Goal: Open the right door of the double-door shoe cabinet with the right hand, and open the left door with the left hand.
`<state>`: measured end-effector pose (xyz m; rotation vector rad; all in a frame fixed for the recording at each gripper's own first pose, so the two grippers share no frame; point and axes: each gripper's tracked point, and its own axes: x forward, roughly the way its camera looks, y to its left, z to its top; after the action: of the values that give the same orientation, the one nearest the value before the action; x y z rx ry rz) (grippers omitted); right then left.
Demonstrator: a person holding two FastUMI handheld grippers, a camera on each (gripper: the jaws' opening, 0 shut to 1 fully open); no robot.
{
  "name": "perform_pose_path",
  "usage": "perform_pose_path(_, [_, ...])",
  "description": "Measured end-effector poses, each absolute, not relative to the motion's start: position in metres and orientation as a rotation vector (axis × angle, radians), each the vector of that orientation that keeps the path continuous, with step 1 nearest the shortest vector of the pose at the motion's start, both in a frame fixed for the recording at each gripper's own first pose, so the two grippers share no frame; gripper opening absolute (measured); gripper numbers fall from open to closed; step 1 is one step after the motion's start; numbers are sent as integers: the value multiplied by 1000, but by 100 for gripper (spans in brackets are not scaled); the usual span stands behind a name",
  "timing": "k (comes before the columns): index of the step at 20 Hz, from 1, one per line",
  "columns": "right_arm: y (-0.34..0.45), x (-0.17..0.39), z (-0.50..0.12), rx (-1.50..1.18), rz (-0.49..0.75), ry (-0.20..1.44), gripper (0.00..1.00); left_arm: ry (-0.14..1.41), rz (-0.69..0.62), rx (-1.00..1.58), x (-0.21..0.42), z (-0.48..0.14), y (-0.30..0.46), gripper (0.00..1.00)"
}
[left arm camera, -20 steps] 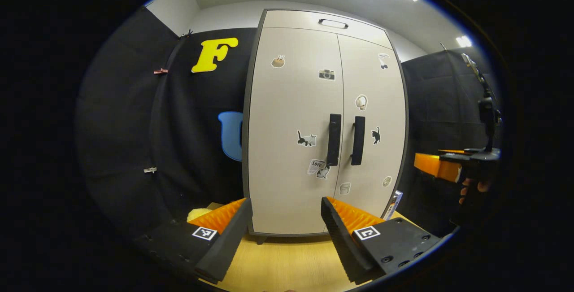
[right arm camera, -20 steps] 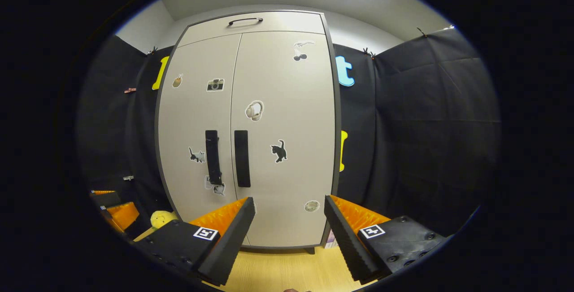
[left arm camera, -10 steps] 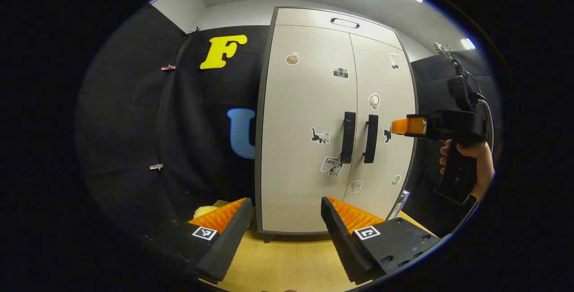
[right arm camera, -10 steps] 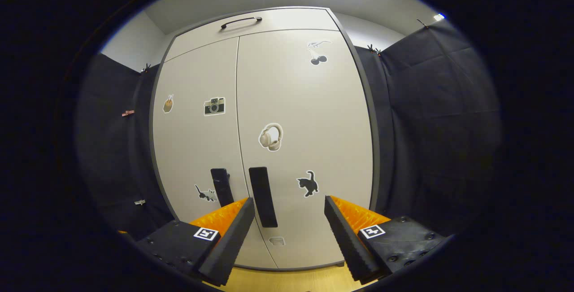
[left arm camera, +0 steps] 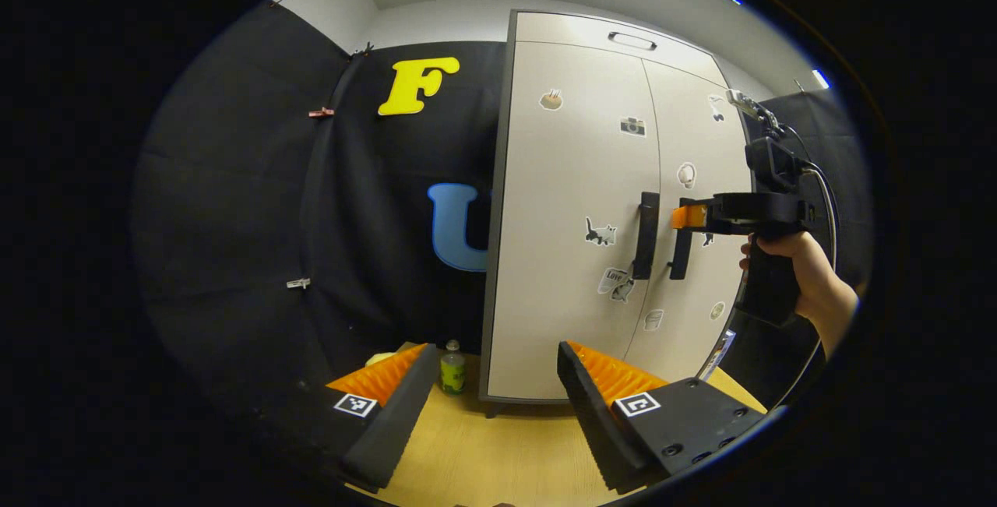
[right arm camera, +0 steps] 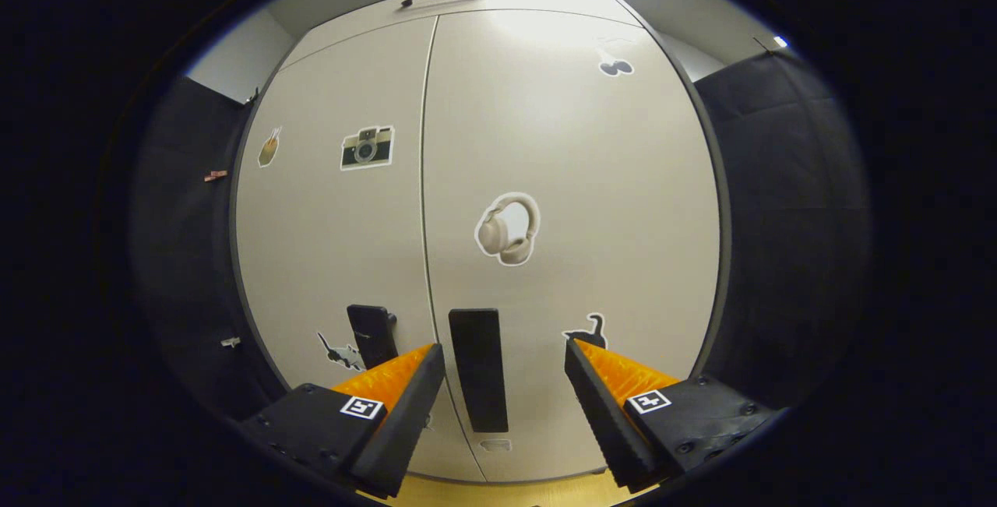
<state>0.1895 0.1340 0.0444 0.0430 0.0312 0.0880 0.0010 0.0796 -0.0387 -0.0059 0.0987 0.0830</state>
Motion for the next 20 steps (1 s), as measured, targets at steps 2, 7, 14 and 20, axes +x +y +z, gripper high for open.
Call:
perform_pose_path(2, [137,197,35,12,81,52,98,105,102,-9,-1,-41,88,95])
perform_pose_path(7, [137,208,17,-21,73,96,77,106,134,-5,-9,-46,99,95])
perform_pose_path(14, [146,207,16,45,116,114,32,88,148,-5,-26,-43,104,95])
perform_pose_path(20, [144,197,15,44,142,142,12,85,102,25,-39,-40,95,95])
